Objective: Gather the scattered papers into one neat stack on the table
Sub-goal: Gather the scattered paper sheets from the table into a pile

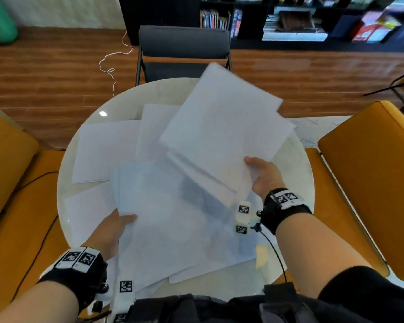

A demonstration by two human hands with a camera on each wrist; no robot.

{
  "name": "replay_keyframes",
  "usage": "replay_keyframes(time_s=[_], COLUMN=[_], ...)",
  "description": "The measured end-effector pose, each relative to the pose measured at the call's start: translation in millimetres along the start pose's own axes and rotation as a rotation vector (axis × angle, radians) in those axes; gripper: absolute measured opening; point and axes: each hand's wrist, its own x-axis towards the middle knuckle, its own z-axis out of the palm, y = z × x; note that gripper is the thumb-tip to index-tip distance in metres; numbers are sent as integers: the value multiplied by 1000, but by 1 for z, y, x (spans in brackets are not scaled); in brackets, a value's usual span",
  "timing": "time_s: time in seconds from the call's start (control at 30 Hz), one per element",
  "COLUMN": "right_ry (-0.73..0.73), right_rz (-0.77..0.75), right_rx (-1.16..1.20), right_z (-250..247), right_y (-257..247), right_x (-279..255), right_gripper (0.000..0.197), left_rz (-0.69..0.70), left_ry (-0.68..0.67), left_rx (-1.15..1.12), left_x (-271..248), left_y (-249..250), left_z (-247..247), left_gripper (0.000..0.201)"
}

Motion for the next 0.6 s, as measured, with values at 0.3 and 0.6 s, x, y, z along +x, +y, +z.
replay_keyframes(time_s=[0.3,0.6], right_ry=[-328,-212], right_rz=[192,-12], right_rx=[-783,-1027], right_z=[37,74], right_y=[72,92], right_x=[-15,-2], right_gripper=[52,59], left_rz=[-41,112], left_ry=[-78,41], left_rx=[-190,-3], left_x=[-11,0], left_y=[6,-9], left_z=[12,-20], left_gripper=[44,44])
